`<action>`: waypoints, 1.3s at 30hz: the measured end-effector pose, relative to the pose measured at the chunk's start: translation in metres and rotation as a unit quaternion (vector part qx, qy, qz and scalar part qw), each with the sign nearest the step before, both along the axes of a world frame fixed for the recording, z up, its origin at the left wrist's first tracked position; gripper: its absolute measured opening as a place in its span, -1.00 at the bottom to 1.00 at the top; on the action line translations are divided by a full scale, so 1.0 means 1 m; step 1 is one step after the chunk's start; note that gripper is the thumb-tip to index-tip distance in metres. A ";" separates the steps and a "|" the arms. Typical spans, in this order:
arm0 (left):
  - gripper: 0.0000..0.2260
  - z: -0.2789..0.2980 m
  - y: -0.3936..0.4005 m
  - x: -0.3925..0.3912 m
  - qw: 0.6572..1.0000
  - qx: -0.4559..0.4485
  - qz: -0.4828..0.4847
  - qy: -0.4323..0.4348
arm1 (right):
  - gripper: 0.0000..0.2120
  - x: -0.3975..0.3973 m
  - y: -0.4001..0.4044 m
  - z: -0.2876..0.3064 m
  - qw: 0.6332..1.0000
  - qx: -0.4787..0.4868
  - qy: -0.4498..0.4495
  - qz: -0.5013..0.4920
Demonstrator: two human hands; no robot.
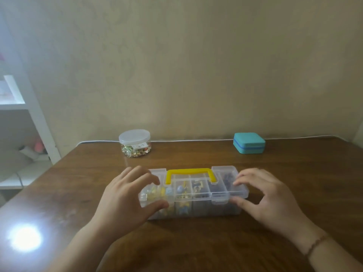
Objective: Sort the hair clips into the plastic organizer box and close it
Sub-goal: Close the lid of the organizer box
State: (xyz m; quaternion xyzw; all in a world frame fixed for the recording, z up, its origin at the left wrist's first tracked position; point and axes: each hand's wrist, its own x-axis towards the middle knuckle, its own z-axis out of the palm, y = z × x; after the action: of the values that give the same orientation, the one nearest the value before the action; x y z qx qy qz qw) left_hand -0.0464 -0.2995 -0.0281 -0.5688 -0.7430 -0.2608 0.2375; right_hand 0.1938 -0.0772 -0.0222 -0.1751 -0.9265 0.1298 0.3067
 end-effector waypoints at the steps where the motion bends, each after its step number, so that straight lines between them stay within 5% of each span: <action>1: -0.61 -0.001 0.001 0.000 1.000 0.001 0.011 -0.001 | -0.74 0.000 0.000 0.000 1.000 -0.008 0.008 0.004; 10: -0.72 0.010 0.083 -0.032 0.991 -0.046 0.124 0.022 | -0.83 -0.059 0.056 0.018 0.996 -0.036 -0.062 -0.059; 15: -0.74 0.003 0.153 -0.076 0.984 -0.025 0.171 -0.046 | -0.85 -0.129 0.106 0.019 0.990 -0.054 -0.045 -0.122; 20: -0.75 -0.006 0.196 -0.114 0.971 -0.007 0.211 -0.111 | -0.64 -0.173 0.131 0.008 0.985 -0.062 -0.050 -0.153; 25: -0.66 -0.003 0.207 -0.133 0.969 -0.050 0.236 -0.050 | -0.46 -0.190 0.151 -0.003 0.983 -0.039 -0.114 -0.136; 28: -0.54 0.001 0.189 -0.146 0.964 0.029 0.263 -0.031 | -0.39 -0.186 0.156 -0.001 0.987 -0.033 -0.108 -0.116; 32: -0.22 -0.004 0.158 -0.176 0.921 0.039 0.350 -0.167 | -0.40 -0.156 0.177 -0.010 0.967 0.013 -0.046 -0.250; 36: -0.23 -0.012 0.145 -0.195 0.898 0.023 0.331 -0.290 | -0.33 -0.135 0.206 -0.020 0.926 -0.078 -0.109 -0.353; 39: -0.28 -0.010 0.144 -0.196 0.900 0.065 0.306 -0.303 | -0.29 -0.128 0.213 -0.032 0.928 -0.093 -0.078 -0.353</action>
State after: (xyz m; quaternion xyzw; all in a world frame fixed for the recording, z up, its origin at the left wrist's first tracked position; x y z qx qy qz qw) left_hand -0.2423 -0.1554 -0.0385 -0.1903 -0.8976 -0.3834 0.1052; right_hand 0.0661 0.1355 -0.0540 -0.5285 -0.8092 0.0846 0.2423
